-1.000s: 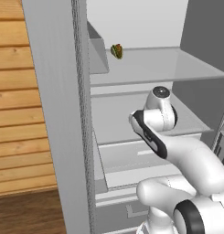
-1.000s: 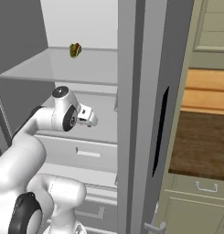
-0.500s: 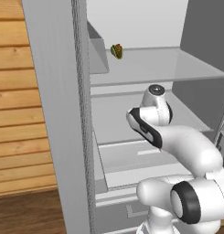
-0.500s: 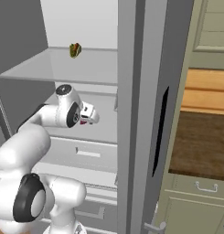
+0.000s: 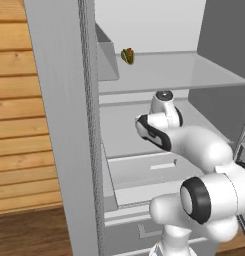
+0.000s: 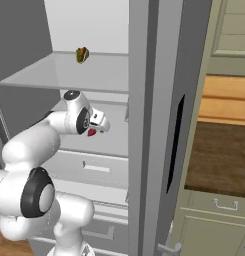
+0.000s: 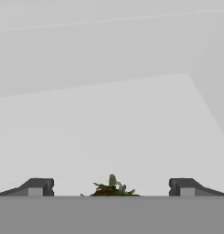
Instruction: Take the strawberry from the fridge and place it on top of the pancake, located on the dining counter.
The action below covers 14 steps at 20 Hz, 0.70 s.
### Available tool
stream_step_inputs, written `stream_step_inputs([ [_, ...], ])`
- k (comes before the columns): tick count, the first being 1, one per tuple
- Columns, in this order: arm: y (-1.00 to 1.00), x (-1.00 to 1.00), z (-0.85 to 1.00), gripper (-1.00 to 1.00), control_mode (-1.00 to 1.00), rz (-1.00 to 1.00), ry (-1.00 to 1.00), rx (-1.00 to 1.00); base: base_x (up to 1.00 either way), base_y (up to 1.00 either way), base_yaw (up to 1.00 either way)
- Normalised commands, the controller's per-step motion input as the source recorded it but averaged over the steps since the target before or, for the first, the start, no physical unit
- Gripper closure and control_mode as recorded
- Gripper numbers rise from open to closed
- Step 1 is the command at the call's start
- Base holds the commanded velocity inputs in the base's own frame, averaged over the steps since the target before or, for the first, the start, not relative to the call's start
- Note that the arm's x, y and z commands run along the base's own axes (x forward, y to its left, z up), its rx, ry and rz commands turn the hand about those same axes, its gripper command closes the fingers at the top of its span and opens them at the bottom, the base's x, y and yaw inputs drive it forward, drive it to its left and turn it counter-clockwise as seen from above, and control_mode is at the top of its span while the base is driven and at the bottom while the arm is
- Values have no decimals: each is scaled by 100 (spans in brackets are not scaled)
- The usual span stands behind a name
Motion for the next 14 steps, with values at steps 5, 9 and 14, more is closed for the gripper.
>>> stream_step_inputs([
  [5,0,21,-18,-100,-100,-5,3,0,0,0,0],
  [9,0,1,-27,-100,-100,-2,3,0,0,0,0],
  [14,0,0,-22,-100,-100,-1,1,0,0,0,0],
])
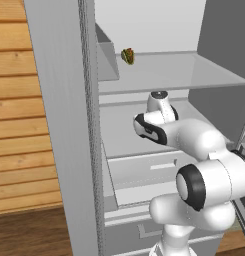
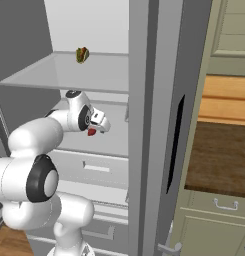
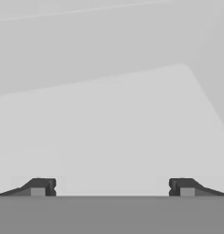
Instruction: Take the strawberry from the fridge and place it on top of the pancake, located on the dining counter.
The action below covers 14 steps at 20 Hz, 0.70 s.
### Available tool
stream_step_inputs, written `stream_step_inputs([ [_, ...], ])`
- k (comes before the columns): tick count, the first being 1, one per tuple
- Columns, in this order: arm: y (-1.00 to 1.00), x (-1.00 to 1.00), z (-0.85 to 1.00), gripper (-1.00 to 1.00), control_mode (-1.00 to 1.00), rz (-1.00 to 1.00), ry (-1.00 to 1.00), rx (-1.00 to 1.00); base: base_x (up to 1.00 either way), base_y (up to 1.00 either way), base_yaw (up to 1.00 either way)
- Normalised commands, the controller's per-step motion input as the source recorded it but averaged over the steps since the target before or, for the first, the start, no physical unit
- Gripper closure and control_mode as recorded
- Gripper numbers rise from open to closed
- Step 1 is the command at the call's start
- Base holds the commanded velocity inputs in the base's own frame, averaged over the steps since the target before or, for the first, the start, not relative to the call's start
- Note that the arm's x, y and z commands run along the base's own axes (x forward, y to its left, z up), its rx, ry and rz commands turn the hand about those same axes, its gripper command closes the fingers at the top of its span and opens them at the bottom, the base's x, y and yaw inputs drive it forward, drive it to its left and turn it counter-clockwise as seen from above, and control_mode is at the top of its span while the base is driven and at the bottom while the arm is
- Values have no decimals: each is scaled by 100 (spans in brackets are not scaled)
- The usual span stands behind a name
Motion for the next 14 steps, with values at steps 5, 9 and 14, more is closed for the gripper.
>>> stream_step_inputs([
  [5,0,-4,-33,-100,-100,-3,1,0,0,0,0],
  [9,0,-27,-11,-100,-100,-4,-3,0,0,0,0],
  [14,0,-26,0,-100,-100,-4,-2,0,0,0,0],
])
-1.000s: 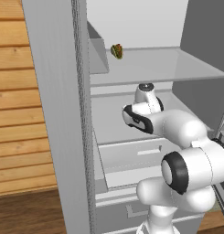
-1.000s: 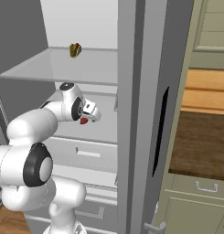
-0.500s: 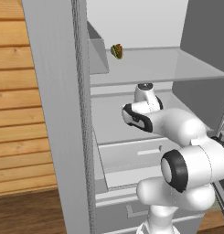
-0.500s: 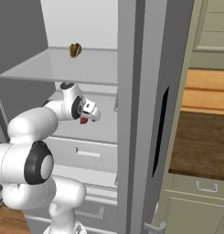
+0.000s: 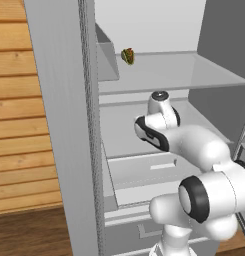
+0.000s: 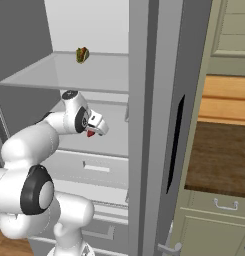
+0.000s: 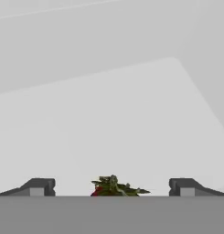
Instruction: Take the strawberry from the fridge and place it on top of the pancake, located on the dining counter.
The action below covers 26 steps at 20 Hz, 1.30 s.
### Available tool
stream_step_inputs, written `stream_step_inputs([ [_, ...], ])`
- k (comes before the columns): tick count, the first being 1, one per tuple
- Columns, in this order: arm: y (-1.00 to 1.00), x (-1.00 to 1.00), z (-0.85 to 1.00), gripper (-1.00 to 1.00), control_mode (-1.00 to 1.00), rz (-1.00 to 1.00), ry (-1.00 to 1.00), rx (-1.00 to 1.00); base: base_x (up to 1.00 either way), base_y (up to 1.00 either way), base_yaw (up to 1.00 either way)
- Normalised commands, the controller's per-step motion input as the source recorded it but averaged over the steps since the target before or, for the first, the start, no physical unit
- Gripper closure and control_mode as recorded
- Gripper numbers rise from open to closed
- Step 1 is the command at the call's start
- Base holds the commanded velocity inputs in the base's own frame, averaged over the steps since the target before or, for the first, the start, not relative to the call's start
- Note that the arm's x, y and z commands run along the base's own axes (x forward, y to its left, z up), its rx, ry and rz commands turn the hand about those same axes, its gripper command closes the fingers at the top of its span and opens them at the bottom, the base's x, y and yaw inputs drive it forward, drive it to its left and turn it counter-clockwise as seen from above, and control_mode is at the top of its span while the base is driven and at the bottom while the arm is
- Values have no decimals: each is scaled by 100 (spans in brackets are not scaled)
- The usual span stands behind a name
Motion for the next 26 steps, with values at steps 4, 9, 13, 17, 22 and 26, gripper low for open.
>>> stream_step_inputs([
  [4,0,-4,0,-100,-100,-2,0,0,0,0,0],
  [9,0,2,-1,-100,-100,0,0,0,0,0,0],
  [13,0,2,-8,-100,-100,0,0,0,0,0,0],
  [17,0,0,-21,100,-100,0,0,0,0,0,0],
  [22,0,0,-13,100,-100,0,0,0,0,0,0],
  [26,0,0,-3,100,-100,0,0,0,0,0,0],
])
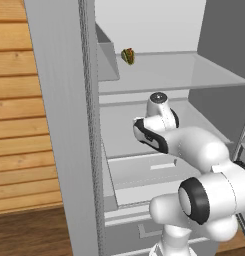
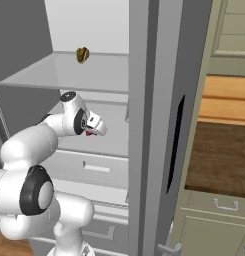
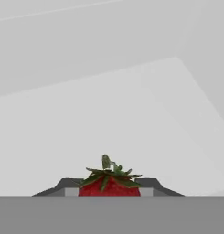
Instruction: Take the strawberry from the fridge and place it on top of the pancake, located on the dining counter.
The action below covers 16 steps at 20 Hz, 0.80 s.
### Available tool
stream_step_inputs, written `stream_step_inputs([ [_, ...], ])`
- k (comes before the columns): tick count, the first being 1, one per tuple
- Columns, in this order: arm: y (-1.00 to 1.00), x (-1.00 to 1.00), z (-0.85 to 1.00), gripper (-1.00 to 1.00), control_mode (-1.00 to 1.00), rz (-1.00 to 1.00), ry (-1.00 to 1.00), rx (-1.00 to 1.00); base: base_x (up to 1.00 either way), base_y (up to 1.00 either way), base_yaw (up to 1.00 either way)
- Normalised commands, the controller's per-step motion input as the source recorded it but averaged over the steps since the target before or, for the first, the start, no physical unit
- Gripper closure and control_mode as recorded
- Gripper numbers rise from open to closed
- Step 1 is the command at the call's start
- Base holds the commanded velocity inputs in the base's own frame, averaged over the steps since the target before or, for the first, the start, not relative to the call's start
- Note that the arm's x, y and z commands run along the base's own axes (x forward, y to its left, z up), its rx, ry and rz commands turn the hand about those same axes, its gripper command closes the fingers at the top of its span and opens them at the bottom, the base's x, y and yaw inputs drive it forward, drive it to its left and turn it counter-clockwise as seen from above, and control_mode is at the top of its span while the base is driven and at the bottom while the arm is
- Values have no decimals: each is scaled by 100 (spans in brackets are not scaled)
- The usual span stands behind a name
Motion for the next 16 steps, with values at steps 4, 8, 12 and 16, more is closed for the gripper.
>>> stream_step_inputs([
  [4,-3,-5,2,100,-100,0,-2,0,0,0,0],
  [8,-7,-69,13,100,-100,0,-16,2,0,0,0],
  [12,-14,-98,0,100,-100,10,-22,8,0,0,0],
  [16,0,-79,32,100,-100,14,-10,5,0,0,0],
])
